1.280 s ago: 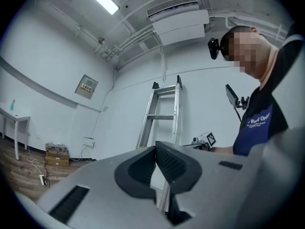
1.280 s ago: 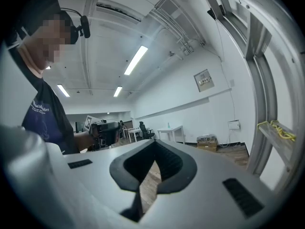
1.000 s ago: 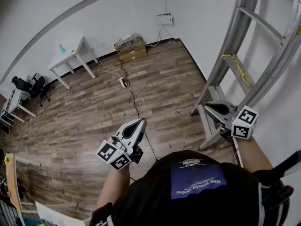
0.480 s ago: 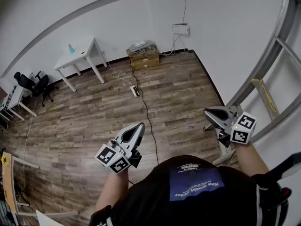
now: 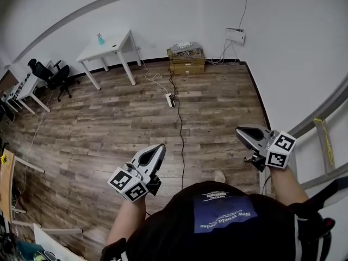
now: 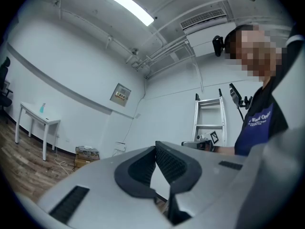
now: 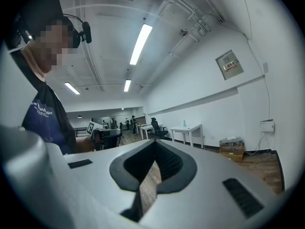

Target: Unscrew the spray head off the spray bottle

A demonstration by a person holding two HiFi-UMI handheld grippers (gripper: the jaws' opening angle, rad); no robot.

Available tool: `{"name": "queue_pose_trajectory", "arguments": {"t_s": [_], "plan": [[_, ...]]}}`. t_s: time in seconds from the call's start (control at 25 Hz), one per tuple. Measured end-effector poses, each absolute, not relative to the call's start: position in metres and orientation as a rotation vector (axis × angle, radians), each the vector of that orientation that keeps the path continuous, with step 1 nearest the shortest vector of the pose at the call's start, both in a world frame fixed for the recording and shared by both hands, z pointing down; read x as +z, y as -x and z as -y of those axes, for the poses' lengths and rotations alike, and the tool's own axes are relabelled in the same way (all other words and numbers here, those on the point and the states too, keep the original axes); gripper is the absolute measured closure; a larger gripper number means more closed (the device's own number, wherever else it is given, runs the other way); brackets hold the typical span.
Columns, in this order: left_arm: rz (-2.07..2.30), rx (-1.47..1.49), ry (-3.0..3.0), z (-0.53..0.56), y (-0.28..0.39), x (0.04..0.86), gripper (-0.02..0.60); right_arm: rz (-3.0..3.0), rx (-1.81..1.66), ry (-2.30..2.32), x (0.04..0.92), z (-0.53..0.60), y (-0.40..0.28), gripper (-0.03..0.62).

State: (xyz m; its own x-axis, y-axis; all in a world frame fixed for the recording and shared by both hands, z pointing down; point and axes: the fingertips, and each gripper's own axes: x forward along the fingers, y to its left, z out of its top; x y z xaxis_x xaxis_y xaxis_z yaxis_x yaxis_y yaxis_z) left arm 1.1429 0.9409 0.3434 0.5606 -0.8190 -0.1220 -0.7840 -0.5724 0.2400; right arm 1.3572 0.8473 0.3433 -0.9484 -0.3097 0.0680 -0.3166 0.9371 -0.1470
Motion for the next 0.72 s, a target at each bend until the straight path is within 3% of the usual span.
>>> {"name": "queue_pose_trajectory", "arguments": {"t_s": [0.72], "plan": [[1.707,-0.381,-2.499,-0.739,-1.164,0.310,0.577,3.115,0.197,-0.042,0.330,-0.594,-1.334,0.599]]}}
